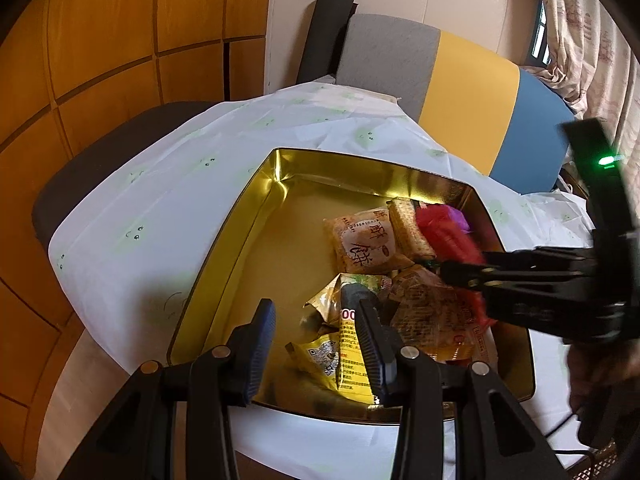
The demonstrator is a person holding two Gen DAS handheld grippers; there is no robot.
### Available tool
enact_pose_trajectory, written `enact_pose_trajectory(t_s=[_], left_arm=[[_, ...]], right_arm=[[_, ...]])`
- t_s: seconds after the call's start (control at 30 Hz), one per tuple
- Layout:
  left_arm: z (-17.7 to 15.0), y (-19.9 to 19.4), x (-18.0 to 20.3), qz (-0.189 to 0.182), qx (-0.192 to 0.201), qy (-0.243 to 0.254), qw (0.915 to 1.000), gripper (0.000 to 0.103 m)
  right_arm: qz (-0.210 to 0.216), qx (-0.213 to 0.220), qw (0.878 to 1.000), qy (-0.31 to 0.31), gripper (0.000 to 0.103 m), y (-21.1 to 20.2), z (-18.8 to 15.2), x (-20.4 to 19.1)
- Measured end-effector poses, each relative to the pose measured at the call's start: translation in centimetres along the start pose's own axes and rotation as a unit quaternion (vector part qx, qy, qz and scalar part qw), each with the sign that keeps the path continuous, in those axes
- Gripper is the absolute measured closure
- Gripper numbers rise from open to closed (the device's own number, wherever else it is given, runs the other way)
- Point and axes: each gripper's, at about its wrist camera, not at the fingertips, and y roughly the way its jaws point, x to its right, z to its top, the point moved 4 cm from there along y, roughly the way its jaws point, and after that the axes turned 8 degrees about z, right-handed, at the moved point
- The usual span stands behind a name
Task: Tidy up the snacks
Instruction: 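Lower the red packet into the gold tin and open the right tool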
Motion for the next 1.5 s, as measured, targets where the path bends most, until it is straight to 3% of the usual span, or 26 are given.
enact_pose_trajectory(t_s=[0.17,0.43,0.47,0.5,0.67,1.07,1.23,1.33,1.4,1.5], left_arm=[[-0.1,0.5,-0.2,0.002,-0.004,-0.002,1.0,0.061],[-0.2,0.8,0.1,0.002,-0.006,-0.003,1.0,0.061],[-0.2,0.7,0.1,0.002,-0.005,-0.003,1.0,0.061],[-0.2,0.7,0.2,0.002,-0.005,-0.002,1.0,0.061],[-0.2,0.3,0.5,0.003,-0.001,0.003,1.0,0.061],[0.0,-1.5,0.6,0.024,0.02,0.01,0.9995,0.061],[0.1,-2.8,0.6,0.034,0.041,0.009,0.9986,0.061],[0.1,-3.7,0.8,0.042,0.053,0.009,0.9977,0.061],[0.1,-4.5,1.0,0.041,0.066,0.01,0.9969,0.059],[0.0,-5.5,1.6,0.056,0.08,0.021,0.995,0.049]], right_arm=[[0.005,-0.008,1.0,0.016,0.056,1.8,-0.1,0.9],[0.025,0.023,0.999,0.024,0.054,-1.1,-1.2,1.1],[0.024,0.024,0.999,0.023,0.055,-1.3,-1.4,1.1],[0.023,0.022,0.999,0.021,0.064,-1.3,-1.7,1.0],[0.01,0.02,1.0,0.017,0.09,-0.5,-1.8,0.9],[0.015,0.027,0.999,0.019,0.089,-0.5,-2.2,0.4],[0.002,0.054,0.998,0.02,0.089,-2.2,-2.9,-0.1],[-0.017,0.076,0.997,0.028,0.081,-3.7,-3.5,-0.2],[-0.033,0.094,0.994,0.04,0.057,-4.8,-4.1,-0.1],[-0.051,0.117,0.991,0.05,0.054,-6.4,-5.2,-0.2]])
